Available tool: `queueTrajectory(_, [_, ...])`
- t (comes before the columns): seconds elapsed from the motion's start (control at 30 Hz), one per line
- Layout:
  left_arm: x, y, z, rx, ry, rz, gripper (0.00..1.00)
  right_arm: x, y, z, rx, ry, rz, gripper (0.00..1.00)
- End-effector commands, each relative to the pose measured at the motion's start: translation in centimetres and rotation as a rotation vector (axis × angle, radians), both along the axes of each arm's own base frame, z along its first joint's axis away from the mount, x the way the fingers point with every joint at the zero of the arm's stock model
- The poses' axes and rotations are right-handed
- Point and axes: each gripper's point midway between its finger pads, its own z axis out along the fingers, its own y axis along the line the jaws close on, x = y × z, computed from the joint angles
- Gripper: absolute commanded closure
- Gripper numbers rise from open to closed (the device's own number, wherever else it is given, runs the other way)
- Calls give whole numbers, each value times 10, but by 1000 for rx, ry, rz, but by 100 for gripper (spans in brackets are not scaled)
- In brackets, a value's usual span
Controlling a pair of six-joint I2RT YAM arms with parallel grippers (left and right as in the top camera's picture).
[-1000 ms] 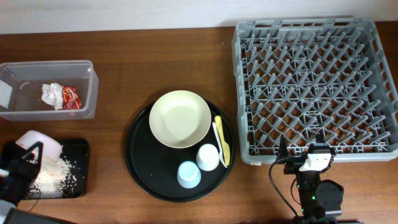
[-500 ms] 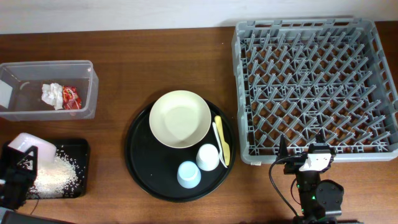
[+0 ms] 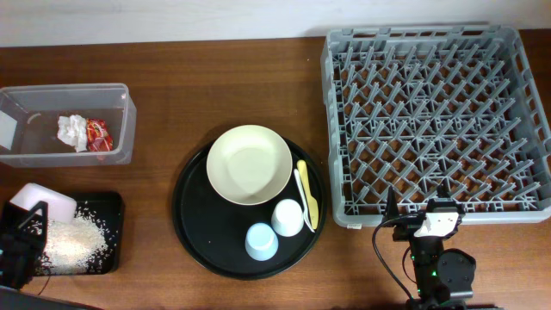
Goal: Sort waste into correct bins and load items into the dishwasher rack
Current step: 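Lift the pink bowl left and tip the rice onto the black tray, then carry the empty pink bowl back and set it on the round tray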
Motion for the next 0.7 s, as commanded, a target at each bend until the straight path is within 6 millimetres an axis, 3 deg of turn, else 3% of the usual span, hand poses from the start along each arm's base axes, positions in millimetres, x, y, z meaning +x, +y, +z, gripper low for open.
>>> queueTrajectory(0.0, [-2, -6, 5, -53, -18, -15, 100, 0, -1, -2, 4, 4, -10, 2])
queueTrajectory(0.03, [-2, -5, 6, 10, -34, -16, 100, 0, -1, -2, 4, 4, -10, 2])
queueTrajectory(0.1, [-2, -5, 6, -49, -19, -15, 99, 0, -1, -2, 3, 4, -10, 2])
queueTrajectory(0.47, [3, -5, 3, -31, -11, -26, 99, 0, -1, -2, 4, 4, -10, 2])
queueTrajectory(0.67, [26, -18, -18, -152, 151, -42, 100, 0, -1, -2, 4, 4, -10, 2])
